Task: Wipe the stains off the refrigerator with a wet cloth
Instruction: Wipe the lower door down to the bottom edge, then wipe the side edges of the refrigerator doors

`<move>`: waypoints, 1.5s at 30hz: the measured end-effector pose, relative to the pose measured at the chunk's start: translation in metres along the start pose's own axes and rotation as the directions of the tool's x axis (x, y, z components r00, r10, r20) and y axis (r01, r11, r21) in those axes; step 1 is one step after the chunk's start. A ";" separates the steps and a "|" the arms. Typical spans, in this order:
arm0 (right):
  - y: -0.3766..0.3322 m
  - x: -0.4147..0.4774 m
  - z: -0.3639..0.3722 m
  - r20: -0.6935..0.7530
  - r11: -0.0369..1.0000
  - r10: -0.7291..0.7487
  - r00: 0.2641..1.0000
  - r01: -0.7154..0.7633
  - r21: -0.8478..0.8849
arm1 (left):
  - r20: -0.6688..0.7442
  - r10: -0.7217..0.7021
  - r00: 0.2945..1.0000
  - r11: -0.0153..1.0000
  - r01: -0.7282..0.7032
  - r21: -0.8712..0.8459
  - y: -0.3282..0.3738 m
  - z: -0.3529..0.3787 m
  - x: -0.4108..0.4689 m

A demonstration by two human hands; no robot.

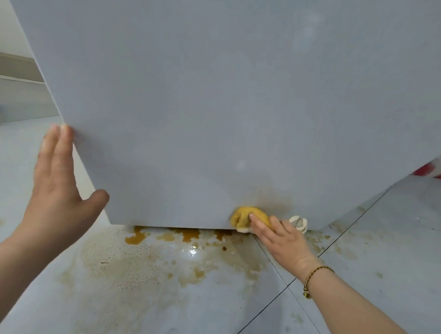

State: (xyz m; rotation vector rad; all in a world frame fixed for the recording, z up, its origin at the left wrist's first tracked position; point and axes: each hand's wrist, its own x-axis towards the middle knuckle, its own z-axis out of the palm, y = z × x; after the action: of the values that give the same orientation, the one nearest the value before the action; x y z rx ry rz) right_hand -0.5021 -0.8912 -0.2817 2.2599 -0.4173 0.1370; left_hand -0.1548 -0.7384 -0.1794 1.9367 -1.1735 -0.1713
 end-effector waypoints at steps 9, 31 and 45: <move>0.012 -0.007 -0.084 0.182 0.463 0.662 0.727 -0.588 0.663 | 0.170 0.257 0.952 0.964 -0.239 -0.116 0.088 0.016 -0.034; 0.215 0.042 -0.334 0.667 -0.578 0.693 0.275 -0.340 0.742 | 0.792 0.119 0.599 0.505 0.650 -0.567 0.395 -0.040 0.023; 0.436 0.015 -0.568 0.923 -0.919 0.383 -0.031 0.086 0.384 | 0.796 0.041 0.604 0.650 0.589 -0.480 0.646 -0.217 0.029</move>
State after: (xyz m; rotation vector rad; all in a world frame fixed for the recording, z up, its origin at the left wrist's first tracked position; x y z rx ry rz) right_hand -0.6151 -0.7374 0.4085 -0.5859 1.2510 -1.2999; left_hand -0.4610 -0.7661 0.4290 1.2853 -0.9863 -1.5554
